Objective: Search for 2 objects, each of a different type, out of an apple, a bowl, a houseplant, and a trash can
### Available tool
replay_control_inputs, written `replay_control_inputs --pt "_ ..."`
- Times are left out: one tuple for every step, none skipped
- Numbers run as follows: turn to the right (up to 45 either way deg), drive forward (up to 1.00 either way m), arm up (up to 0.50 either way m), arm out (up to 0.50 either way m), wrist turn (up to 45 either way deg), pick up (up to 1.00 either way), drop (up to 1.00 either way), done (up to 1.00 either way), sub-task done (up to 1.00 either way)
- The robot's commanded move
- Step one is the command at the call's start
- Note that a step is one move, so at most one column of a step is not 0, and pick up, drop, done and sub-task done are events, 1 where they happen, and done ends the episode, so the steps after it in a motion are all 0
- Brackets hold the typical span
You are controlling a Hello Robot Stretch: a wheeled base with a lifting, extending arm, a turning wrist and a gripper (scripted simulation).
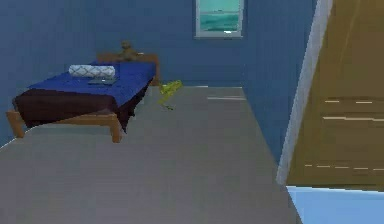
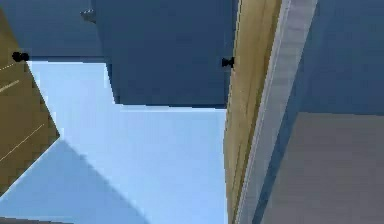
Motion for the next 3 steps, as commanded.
replay_control_inputs --pt "45.0 0.0 0.0 0.0 0.0 0.0 0.0 0.0 0.0" --pt "9.0 0.0 0.0 0.0 0.0 0.0 0.0 0.0 0.0" --pt "0.0 0.1 0.0 0.0 0.0 0.0 0.0 0.0 0.0"
